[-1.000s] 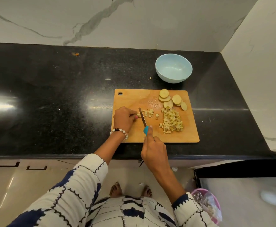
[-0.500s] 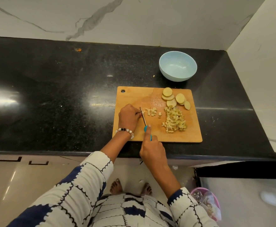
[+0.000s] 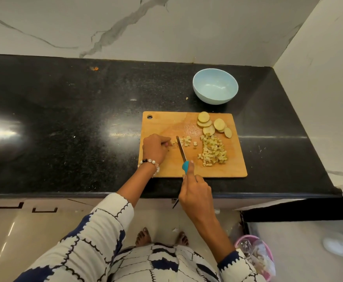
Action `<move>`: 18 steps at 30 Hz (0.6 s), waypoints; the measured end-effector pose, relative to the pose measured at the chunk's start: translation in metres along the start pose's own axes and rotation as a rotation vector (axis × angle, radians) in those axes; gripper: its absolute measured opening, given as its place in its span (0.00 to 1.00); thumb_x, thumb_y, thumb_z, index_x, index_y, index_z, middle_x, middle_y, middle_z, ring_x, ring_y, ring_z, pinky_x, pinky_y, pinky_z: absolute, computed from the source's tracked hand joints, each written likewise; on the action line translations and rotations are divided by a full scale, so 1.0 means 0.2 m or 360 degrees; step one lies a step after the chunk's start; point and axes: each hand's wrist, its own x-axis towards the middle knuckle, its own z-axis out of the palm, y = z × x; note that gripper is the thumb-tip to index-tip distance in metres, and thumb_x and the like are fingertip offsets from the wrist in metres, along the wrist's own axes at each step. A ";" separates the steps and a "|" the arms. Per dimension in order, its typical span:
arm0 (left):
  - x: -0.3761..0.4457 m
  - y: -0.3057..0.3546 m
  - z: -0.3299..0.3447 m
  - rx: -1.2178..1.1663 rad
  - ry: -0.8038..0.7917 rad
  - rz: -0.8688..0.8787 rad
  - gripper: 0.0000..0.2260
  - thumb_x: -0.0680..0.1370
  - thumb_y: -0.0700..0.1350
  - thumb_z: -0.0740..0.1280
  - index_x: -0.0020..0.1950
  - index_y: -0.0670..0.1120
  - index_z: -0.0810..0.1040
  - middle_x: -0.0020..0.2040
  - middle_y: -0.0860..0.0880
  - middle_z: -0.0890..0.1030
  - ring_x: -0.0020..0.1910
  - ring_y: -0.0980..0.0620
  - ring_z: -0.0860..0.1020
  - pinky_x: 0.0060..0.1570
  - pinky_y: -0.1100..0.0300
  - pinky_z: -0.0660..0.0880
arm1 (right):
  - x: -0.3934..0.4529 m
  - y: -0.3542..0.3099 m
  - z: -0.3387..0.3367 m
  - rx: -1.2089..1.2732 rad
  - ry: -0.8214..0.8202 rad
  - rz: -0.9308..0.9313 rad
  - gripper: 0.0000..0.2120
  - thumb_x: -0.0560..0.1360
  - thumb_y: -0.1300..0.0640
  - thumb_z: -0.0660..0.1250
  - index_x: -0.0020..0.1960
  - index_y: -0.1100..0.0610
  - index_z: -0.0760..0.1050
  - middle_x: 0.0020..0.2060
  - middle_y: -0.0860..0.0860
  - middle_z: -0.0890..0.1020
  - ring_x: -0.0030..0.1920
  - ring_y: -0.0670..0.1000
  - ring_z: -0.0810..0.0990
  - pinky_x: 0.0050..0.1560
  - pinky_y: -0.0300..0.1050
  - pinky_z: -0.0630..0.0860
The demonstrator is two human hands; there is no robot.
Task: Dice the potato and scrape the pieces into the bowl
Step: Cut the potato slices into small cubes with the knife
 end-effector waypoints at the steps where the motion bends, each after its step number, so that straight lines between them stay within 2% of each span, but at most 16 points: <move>1: 0.00 0.00 -0.02 -0.0052 0.0016 -0.0024 0.10 0.77 0.37 0.65 0.56 0.42 0.81 0.54 0.43 0.82 0.53 0.47 0.79 0.55 0.61 0.71 | 0.00 -0.01 0.00 0.0010 -0.0018 -0.0015 0.27 0.79 0.52 0.50 0.75 0.62 0.57 0.39 0.58 0.77 0.32 0.57 0.75 0.29 0.47 0.64; 5: 0.00 -0.02 -0.05 -0.0232 0.0095 -0.0137 0.09 0.76 0.36 0.66 0.53 0.42 0.83 0.50 0.44 0.84 0.51 0.48 0.80 0.55 0.61 0.74 | 0.00 -0.06 0.04 -0.0012 -0.0185 -0.0034 0.26 0.82 0.53 0.49 0.77 0.58 0.48 0.47 0.57 0.77 0.40 0.57 0.77 0.34 0.47 0.65; 8: 0.01 -0.02 -0.06 -0.0255 0.0142 -0.0197 0.08 0.75 0.40 0.69 0.52 0.44 0.83 0.49 0.46 0.84 0.50 0.49 0.80 0.51 0.65 0.71 | 0.02 -0.08 0.06 -0.0131 -0.0302 0.0000 0.27 0.82 0.55 0.50 0.77 0.58 0.44 0.51 0.58 0.76 0.43 0.57 0.77 0.36 0.46 0.64; 14: 0.01 0.01 -0.07 -0.0358 0.0081 -0.0148 0.08 0.74 0.42 0.71 0.52 0.44 0.83 0.50 0.47 0.84 0.50 0.52 0.80 0.50 0.67 0.71 | 0.05 -0.01 0.03 -0.0247 -0.0285 0.0246 0.29 0.81 0.56 0.50 0.77 0.60 0.41 0.60 0.59 0.73 0.47 0.57 0.77 0.40 0.44 0.65; 18: 0.01 0.04 -0.05 -0.0370 0.0004 -0.0098 0.08 0.74 0.40 0.70 0.52 0.43 0.83 0.51 0.46 0.84 0.51 0.52 0.80 0.51 0.67 0.71 | 0.05 0.06 -0.01 -0.0255 -0.0223 0.0440 0.28 0.81 0.57 0.50 0.77 0.61 0.43 0.59 0.61 0.72 0.48 0.59 0.77 0.41 0.48 0.69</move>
